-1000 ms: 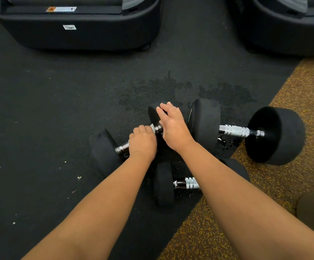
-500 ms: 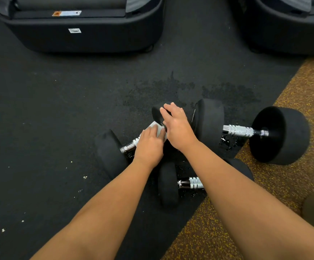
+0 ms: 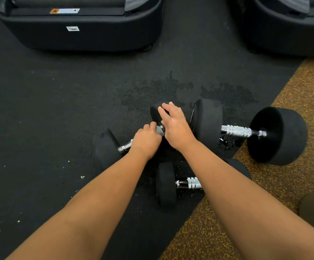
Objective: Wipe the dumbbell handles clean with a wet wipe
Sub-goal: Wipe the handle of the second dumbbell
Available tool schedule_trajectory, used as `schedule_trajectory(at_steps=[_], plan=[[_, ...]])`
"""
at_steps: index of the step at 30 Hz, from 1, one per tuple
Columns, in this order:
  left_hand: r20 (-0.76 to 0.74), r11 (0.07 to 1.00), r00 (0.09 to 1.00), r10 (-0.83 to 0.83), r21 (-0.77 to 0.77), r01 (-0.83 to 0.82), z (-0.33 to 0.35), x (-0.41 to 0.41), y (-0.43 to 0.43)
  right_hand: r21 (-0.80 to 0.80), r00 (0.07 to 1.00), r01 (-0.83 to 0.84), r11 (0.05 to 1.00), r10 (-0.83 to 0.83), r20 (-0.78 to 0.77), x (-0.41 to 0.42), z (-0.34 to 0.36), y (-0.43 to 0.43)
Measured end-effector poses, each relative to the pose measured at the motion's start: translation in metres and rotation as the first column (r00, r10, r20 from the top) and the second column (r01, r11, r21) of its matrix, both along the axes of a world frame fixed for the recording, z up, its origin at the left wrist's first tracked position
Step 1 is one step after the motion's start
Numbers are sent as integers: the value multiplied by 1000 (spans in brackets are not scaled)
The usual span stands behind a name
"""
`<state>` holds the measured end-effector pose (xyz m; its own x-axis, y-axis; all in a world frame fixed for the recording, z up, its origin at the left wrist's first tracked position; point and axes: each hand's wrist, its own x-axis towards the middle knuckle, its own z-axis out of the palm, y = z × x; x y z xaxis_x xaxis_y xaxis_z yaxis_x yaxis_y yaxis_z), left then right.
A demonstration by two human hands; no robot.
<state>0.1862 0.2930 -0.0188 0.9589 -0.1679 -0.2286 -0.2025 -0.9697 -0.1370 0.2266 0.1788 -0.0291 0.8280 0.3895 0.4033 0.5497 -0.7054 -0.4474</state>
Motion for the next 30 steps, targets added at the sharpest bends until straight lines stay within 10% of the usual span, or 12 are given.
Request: schedule_trajectory(at_steps=[30], plan=[[-209,943,920,331,32,-332,22,-3,27,-40,1000,-13,999,12,-19,0,2,-1]])
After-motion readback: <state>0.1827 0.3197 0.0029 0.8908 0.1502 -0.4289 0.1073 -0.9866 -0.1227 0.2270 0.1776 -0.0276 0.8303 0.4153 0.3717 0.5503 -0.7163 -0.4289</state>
